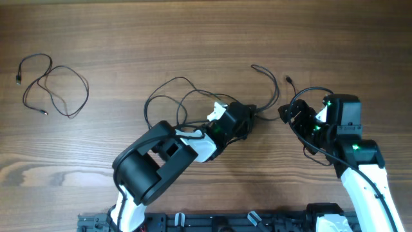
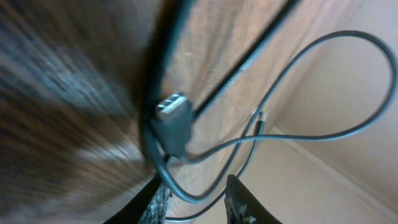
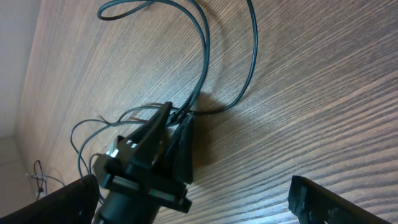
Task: Untangle cables
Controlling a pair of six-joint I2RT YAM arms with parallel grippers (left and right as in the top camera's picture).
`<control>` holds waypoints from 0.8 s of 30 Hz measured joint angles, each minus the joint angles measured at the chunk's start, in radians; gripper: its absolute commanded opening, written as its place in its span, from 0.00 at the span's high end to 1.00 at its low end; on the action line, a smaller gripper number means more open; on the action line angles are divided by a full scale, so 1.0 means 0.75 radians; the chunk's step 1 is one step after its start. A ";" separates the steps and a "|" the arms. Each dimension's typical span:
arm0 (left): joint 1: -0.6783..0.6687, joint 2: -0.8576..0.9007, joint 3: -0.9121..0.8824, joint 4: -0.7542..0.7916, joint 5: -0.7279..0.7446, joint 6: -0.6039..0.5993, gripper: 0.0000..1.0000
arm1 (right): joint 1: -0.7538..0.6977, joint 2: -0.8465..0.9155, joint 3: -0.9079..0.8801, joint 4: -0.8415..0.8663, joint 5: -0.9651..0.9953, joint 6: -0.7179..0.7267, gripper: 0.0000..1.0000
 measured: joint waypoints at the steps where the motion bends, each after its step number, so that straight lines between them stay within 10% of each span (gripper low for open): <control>1: -0.001 0.007 0.000 0.005 0.000 -0.005 0.78 | 0.000 0.000 0.000 0.000 0.000 0.000 0.00; 10: 0.003 0.016 -0.001 0.083 -0.008 0.039 0.96 | 0.000 0.000 0.000 -0.010 0.000 0.000 0.01; 14: 0.058 0.013 -0.001 0.402 0.074 0.282 0.96 | 0.000 0.000 0.000 -0.028 0.000 -0.010 0.04; 24: 0.250 -0.367 -0.001 0.293 0.204 0.764 0.96 | 0.000 0.000 0.000 -0.030 0.000 -0.016 0.05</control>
